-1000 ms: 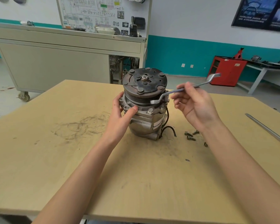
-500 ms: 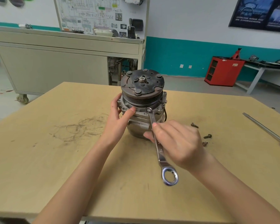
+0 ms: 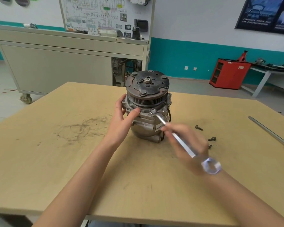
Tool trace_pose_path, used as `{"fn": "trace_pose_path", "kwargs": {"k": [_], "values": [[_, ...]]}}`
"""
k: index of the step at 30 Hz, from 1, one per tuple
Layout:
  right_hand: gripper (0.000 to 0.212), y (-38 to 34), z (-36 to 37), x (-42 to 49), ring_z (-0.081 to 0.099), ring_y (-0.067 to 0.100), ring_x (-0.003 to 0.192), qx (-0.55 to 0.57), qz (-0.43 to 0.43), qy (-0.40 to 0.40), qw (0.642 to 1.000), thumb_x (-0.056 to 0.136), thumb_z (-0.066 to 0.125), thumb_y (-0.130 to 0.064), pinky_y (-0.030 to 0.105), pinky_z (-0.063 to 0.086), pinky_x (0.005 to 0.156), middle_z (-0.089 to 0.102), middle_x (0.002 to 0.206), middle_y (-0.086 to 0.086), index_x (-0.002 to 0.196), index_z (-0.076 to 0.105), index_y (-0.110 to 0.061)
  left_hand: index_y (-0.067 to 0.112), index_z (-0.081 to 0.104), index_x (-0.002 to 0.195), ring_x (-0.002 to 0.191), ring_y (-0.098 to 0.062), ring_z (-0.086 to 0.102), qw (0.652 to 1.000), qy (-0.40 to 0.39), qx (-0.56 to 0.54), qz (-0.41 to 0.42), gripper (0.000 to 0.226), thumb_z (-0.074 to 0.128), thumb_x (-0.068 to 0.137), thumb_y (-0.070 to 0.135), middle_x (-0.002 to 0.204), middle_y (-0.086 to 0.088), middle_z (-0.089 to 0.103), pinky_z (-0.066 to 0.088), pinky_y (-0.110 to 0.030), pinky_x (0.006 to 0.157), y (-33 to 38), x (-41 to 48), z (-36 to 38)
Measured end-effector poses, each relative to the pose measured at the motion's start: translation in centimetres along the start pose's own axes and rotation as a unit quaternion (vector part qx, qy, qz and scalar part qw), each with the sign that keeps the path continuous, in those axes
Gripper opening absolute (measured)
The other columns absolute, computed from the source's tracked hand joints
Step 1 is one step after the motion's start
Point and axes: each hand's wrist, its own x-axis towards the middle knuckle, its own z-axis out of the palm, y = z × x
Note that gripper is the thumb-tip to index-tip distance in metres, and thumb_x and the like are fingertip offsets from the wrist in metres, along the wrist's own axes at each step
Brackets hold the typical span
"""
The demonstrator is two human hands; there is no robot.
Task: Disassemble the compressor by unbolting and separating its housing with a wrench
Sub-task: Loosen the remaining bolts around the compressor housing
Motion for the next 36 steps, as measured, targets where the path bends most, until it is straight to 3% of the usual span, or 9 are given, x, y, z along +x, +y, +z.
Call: {"fn": "trace_pose_path", "kwargs": {"k": [1,4,9,12,16,20,23,26,36], "values": [[0.017,0.1,-0.3,0.1,0.069,0.015,0.078,0.125,0.117,0.011,0.985,0.096,0.053,-0.017,0.029,0.057,0.066,0.071,0.082,0.004,0.095,0.064,-0.005,0.030,0.025,0.147,0.123,-0.003,0.048,1.000,-0.001,0.001,0.000,0.061,0.057,0.095,0.028,0.135,0.011,0.050,0.041,-0.013,0.091,0.0,0.0,0.0],[0.013,1.8,-1.1,2.2,0.067,0.026,0.066,0.413,0.358,0.008,0.838,0.094,0.040,-0.009,0.033,0.055,0.058,0.070,0.072,0.008,0.094,0.052,-0.006,0.033,0.024,0.146,0.121,0.001,0.047,1.000,0.000,0.001,-0.002,0.060,0.056,0.095,0.029,0.130,0.018,0.048,0.042,-0.008,0.086,0.1,-0.1,0.0],[0.018,6.3,-0.9,7.1,0.054,0.018,0.043,0.487,0.496,-0.085,0.714,0.090,0.035,-0.008,0.020,0.043,0.042,0.064,0.055,0.009,0.081,0.051,-0.007,0.033,0.025,0.145,0.122,-0.003,0.046,1.000,0.001,-0.007,-0.002,0.058,0.055,0.096,0.029,0.128,0.021,0.046,0.040,-0.015,0.091,0.2,-0.1,0.1],[0.013,7.2,-0.7,7.5,0.053,0.016,0.039,0.512,0.509,-0.121,0.681,0.084,0.039,-0.013,0.018,0.042,0.039,0.063,0.053,0.009,0.083,0.051,-0.007,0.033,0.025,0.145,0.123,-0.004,0.045,1.000,-0.002,-0.009,-0.003,0.059,0.055,0.095,0.029,0.132,0.016,0.045,0.039,-0.014,0.091,0.4,-0.2,0.1],[0.028,6.2,-1.7,6.4,0.064,0.019,0.054,0.527,0.464,-0.039,0.711,0.095,0.038,-0.019,0.022,0.051,0.050,0.069,0.065,0.010,0.090,0.062,-0.004,0.031,0.025,0.146,0.125,-0.005,0.045,1.000,-0.001,-0.007,0.003,0.059,0.055,0.096,0.028,0.136,0.012,0.046,0.038,-0.017,0.095,0.5,-0.2,0.1],[0.029,3.1,-2.2,5.2,0.070,0.020,0.061,0.311,0.350,0.037,0.883,0.097,0.046,-0.032,0.023,0.055,0.055,0.073,0.070,0.005,0.088,0.068,-0.014,0.029,0.025,0.147,0.127,-0.006,0.045,1.000,-0.003,-0.008,0.005,0.059,0.055,0.096,0.028,0.140,0.009,0.045,0.038,-0.021,0.100,0.3,-0.2,0.1],[0.028,0.5,-1.7,4.1,0.065,0.002,0.067,0.060,0.116,0.018,0.991,0.096,0.051,-0.033,0.010,0.051,0.062,0.072,0.076,0.002,0.098,0.069,-0.011,0.029,0.025,0.147,0.127,-0.006,0.045,1.000,0.000,-0.010,0.004,0.059,0.056,0.096,0.027,0.138,0.009,0.046,0.040,-0.020,0.099,0.3,-0.2,0.2],[0.034,-0.6,-0.8,3.2,0.066,0.014,0.056,-0.125,-0.112,-0.024,0.986,0.095,0.055,-0.022,0.022,0.054,0.052,0.071,0.070,0.011,0.095,0.070,0.009,0.029,0.026,0.146,0.126,-0.008,0.047,1.000,0.000,-0.009,0.005,0.059,0.056,0.096,0.027,0.139,0.005,0.048,0.041,-0.035,0.106,0.1,-0.1,0.1],[0.026,-1.6,0.9,1.9,0.059,0.023,0.048,-0.213,-0.177,-0.023,0.961,0.091,0.062,-0.015,0.031,0.047,0.042,0.062,0.058,0.009,0.087,0.072,0.009,0.027,0.028,0.146,0.124,-0.013,0.050,1.000,-0.002,-0.004,0.005,0.060,0.058,0.094,0.028,0.138,0.001,0.050,0.042,-0.035,0.105,0.1,-0.1,0.1]]}}
